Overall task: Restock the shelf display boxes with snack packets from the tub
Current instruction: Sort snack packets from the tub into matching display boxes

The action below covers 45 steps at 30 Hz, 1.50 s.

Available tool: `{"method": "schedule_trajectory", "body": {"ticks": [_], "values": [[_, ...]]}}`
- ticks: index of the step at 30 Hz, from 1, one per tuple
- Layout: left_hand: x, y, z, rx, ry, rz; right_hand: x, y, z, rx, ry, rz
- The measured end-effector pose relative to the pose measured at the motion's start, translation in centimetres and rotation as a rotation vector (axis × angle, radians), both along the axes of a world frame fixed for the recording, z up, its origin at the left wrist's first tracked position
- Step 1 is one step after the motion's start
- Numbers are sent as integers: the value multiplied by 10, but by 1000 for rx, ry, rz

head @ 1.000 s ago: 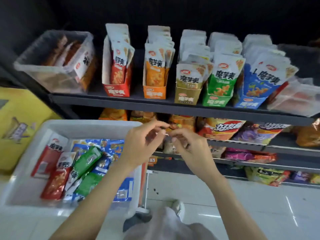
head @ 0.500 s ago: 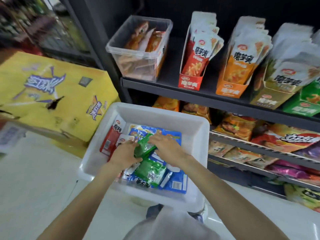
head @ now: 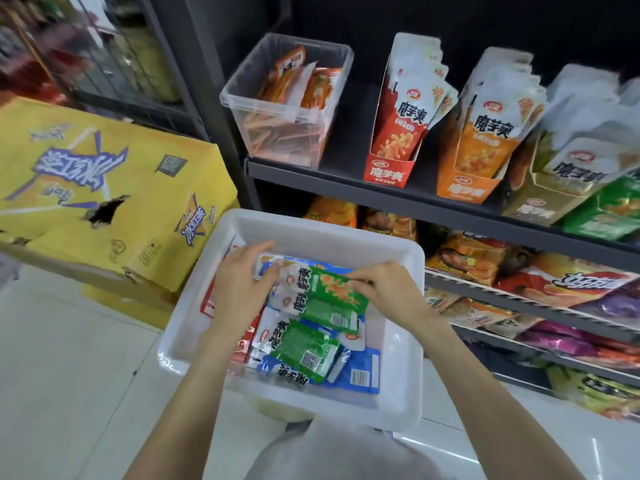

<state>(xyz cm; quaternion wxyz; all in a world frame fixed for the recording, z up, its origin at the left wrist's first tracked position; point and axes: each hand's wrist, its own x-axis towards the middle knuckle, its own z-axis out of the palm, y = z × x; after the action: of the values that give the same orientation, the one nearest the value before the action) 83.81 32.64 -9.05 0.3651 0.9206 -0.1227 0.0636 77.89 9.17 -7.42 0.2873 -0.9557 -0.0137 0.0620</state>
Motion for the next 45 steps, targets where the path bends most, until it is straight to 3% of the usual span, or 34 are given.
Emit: {"method": "schedule_trajectory", "body": {"ticks": [3,6,8,10,14,21,25,28,33,35,40,45], "values": [[-8,-26,19,-341,179,55,-16,-9,9,386,-28,-264],[-16,-54,29,-575,411,-44,-25,-8,19,792,34,-418],[-22,-68,32,-699,593,-99,-30,-8,19,927,69,-477],[-29,-78,33,-725,641,-159,-34,-9,18,945,84,-486],[-30,-87,37,-405,456,-271,-40,-20,18,836,36,-485],[-13,-102,58,78,338,-660,-46,-68,57,497,-113,-388],[-2,-125,74,109,216,-761,-53,-88,73,571,-145,-402],[2,-152,83,-30,163,-793,-65,-106,81,636,-224,-524],[-9,-213,95,-371,-112,-650,-105,-152,100,544,-553,-817],[-15,-239,96,-411,-197,-673,-125,-176,112,426,-716,-918],[-34,-311,89,-107,-351,-852,-142,-241,132,-77,-888,-947],[-45,-371,80,174,-442,-945,-105,-286,143,-361,-861,-691]]}}
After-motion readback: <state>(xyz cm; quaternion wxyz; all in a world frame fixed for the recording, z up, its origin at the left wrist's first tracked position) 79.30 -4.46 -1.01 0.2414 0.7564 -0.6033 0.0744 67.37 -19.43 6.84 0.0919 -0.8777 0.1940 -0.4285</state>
